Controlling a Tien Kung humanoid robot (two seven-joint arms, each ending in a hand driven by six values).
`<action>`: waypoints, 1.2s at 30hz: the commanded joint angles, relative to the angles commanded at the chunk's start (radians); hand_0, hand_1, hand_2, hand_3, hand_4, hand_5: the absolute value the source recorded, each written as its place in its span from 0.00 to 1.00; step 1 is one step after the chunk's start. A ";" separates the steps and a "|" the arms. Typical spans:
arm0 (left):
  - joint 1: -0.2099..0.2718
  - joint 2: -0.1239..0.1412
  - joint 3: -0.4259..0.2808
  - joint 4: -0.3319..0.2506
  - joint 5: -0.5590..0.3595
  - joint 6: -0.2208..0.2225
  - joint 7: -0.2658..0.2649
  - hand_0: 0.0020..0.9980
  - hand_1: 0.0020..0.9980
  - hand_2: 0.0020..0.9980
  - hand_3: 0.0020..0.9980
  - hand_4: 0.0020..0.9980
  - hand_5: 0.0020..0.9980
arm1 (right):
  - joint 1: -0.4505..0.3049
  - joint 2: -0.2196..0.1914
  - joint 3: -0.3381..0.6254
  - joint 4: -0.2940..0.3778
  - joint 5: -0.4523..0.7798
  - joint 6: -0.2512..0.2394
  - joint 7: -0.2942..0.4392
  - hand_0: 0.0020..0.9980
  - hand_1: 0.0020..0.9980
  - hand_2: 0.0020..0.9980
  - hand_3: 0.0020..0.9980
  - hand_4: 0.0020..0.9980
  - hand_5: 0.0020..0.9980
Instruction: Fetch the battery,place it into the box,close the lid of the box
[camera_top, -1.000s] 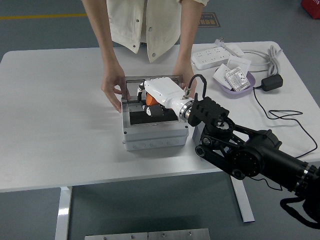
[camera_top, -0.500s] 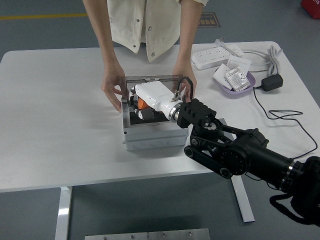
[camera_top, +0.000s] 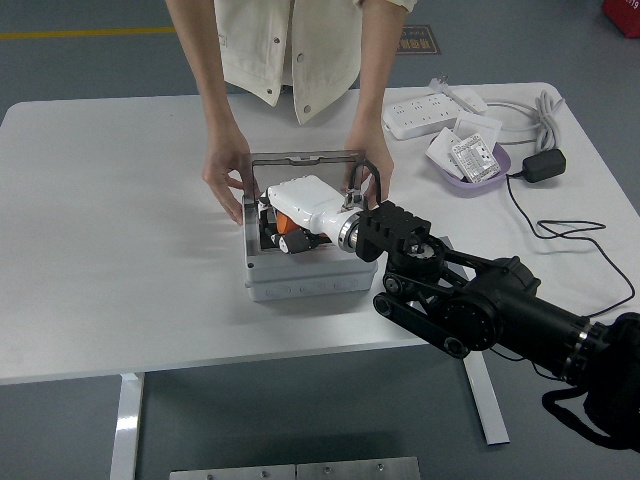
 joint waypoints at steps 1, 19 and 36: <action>0.000 0.000 0.000 0.000 0.000 0.000 0.000 0.58 0.75 0.59 0.53 0.15 0.00 | 0.000 0.000 0.001 0.001 -0.001 0.000 0.000 0.39 0.41 0.47 0.60 0.52 0.22; 0.007 -0.003 -0.008 0.000 0.008 -0.002 0.002 0.58 0.75 0.59 0.52 0.13 0.00 | -0.004 -0.011 0.033 0.040 0.013 0.013 -0.019 0.50 0.48 0.53 0.61 0.84 0.58; 0.018 -0.012 -0.003 0.000 0.007 -0.003 0.009 0.57 0.75 0.59 0.52 0.10 0.00 | -0.010 -0.100 0.226 0.269 0.151 0.179 -0.086 0.49 0.46 0.53 0.60 0.84 0.60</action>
